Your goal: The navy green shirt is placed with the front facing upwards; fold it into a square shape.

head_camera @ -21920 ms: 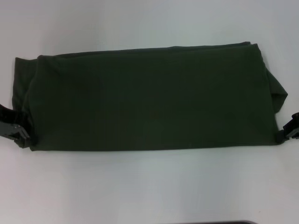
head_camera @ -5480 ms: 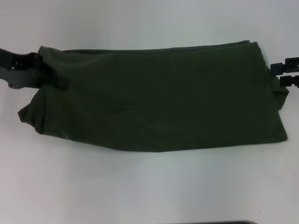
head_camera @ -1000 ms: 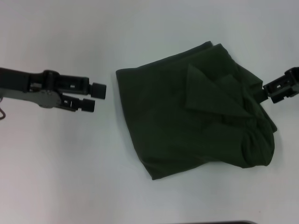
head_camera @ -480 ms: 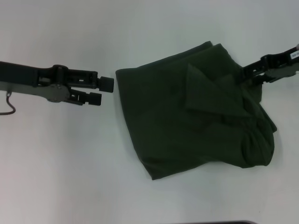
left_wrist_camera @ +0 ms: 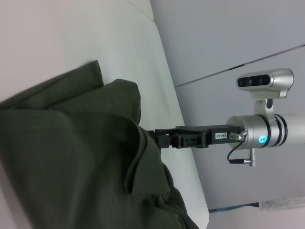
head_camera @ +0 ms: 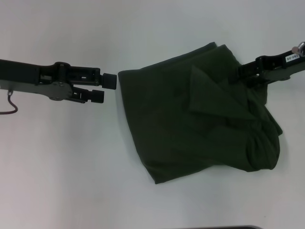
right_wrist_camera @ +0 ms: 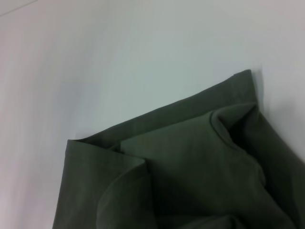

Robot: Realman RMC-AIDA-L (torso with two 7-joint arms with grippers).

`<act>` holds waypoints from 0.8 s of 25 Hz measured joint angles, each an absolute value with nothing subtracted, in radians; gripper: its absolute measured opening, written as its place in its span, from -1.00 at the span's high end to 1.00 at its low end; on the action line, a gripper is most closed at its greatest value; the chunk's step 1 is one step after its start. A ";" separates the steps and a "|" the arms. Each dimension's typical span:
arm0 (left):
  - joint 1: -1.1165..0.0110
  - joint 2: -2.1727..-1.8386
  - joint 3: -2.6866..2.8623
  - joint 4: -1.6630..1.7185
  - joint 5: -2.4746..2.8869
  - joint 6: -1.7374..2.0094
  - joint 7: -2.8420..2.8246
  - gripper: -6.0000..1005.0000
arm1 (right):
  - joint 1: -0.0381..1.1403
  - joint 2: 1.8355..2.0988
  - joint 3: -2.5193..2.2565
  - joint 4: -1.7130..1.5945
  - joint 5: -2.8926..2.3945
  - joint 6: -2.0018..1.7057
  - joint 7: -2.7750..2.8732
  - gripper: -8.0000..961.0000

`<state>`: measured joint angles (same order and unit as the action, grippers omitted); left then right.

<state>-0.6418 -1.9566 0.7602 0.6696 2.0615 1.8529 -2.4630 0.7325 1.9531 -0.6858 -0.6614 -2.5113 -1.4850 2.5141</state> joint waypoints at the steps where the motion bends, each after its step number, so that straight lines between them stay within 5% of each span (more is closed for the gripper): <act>1: -0.641 -1.957 0.760 0.670 2.062 1.853 -2.463 -0.89 | 0.733 1.954 -0.686 -0.659 -2.511 -1.483 2.515 -0.66; 15: -0.648 -1.966 0.761 0.670 2.062 1.858 -2.461 -0.89 | 0.733 1.965 -0.685 -0.634 -2.494 -1.463 2.538 -0.66; 20: -0.651 -1.967 0.761 0.670 2.061 1.861 -2.461 -0.89 | 0.733 1.965 -0.686 -0.634 -2.494 -1.467 2.542 -0.27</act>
<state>-0.6515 -1.9670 0.7608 0.6704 2.0611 1.8614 -2.4606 0.7328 1.9651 -0.6862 -0.6335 -2.4937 -1.4668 2.5420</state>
